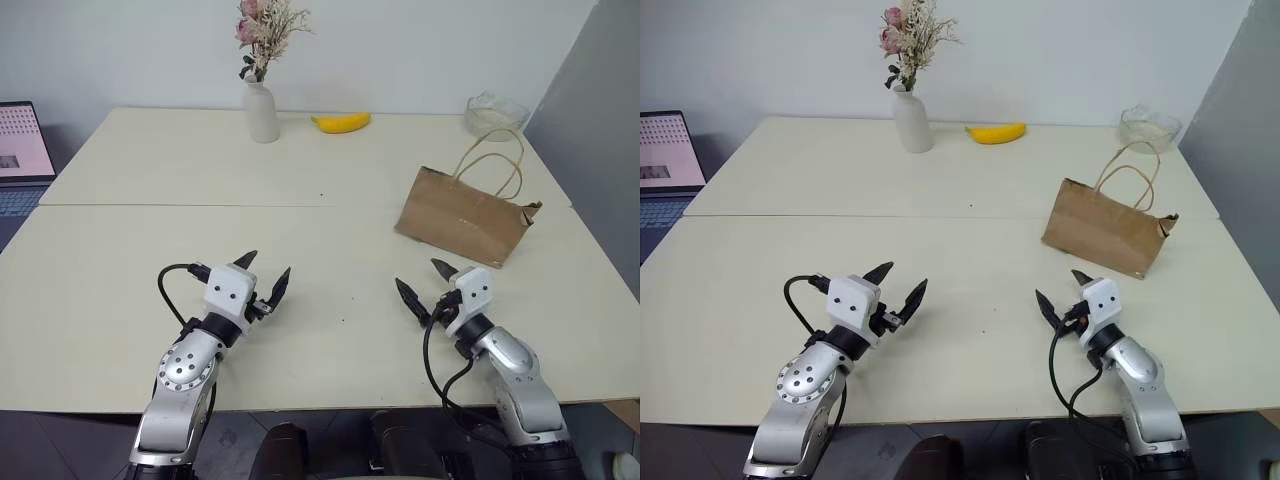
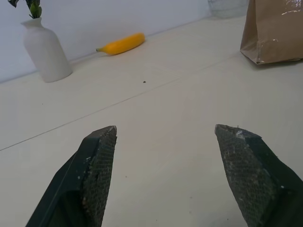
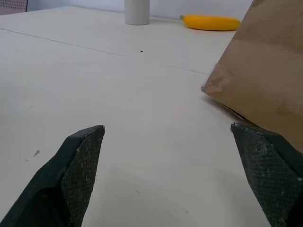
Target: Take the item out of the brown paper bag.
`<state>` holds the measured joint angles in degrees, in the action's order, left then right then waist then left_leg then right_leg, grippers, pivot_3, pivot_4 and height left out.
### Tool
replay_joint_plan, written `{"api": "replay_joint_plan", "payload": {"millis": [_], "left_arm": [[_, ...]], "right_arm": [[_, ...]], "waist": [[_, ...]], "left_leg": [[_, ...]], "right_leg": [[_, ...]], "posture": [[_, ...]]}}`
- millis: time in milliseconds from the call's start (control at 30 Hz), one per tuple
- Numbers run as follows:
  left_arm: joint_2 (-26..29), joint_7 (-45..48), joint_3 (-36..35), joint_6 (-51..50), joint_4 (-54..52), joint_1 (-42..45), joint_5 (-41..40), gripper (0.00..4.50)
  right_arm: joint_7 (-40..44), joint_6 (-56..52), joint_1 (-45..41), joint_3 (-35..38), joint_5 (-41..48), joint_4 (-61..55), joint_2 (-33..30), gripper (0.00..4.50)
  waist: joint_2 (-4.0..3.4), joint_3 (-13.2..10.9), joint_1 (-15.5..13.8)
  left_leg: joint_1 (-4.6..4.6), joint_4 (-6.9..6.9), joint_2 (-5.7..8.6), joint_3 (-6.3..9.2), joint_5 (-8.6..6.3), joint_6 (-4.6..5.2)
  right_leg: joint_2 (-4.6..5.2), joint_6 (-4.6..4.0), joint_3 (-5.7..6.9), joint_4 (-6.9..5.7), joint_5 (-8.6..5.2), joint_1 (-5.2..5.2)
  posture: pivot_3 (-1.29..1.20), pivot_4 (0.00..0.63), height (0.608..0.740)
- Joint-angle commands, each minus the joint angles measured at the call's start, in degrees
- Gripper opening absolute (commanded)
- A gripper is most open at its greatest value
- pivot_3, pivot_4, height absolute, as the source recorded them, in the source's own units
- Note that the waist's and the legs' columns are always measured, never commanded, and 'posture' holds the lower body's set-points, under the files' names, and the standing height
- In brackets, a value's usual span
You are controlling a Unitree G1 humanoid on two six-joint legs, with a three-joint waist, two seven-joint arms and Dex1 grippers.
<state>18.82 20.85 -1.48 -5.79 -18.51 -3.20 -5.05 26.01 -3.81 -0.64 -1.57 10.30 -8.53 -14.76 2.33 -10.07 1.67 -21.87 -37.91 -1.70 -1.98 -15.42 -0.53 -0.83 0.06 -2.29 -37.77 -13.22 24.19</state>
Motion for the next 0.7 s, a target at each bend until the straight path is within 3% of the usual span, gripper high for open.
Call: {"api": "replay_joint_plan", "payload": {"millis": [33,200,467,700], "left_arm": [[0.3,0.2,0.3,0.9,-1.5,0.2,0.4,3.48],[0.2,0.2,0.4,0.8,-1.5,0.1,0.4,3.48],[2.2,4.4,0.0,-3.1,-3.4,1.6,-3.6,3.48],[8.8,16.6,1.6,-14.4,-11.6,12.7,-17.3,3.48]], "right_arm": [[0.7,0.6,-0.1,-0.4,0.4,-2.6,-0.3,4.50],[0.0,0.2,0.0,-0.4,0.0,-2.4,-0.5,4.50],[-0.6,0.2,0.6,0.5,0.3,-4.8,-0.8,4.50],[-4.2,-4.3,2.7,13.6,3.2,-15.8,-6.4,4.50]], "waist": [[0.00,0.0,0.0],[-0.01,0.0,0.0],[-0.01,0.0,0.0],[-0.03,0.0,-0.5]], "left_leg": [[0.00,0.00,0.00,0.00,0.00,0.00],[-0.13,-0.04,0.07,0.48,0.01,-0.01],[-0.06,-0.02,0.02,0.17,0.01,0.00],[-0.12,-0.07,0.09,0.13,0.01,-0.01]], "right_leg": [[0.00,0.00,0.00,0.00,0.00,0.00],[0.12,-0.02,0.47,0.08,-0.01,-0.14],[0.03,-0.03,0.19,0.05,-0.02,-0.05],[0.03,0.00,0.15,0.08,0.00,-0.04]], "posture": [[0.00,0.150,0.740],[0.00,0.150,0.740],[0.00,0.150,0.740],[0.00,0.150,0.740]]}}
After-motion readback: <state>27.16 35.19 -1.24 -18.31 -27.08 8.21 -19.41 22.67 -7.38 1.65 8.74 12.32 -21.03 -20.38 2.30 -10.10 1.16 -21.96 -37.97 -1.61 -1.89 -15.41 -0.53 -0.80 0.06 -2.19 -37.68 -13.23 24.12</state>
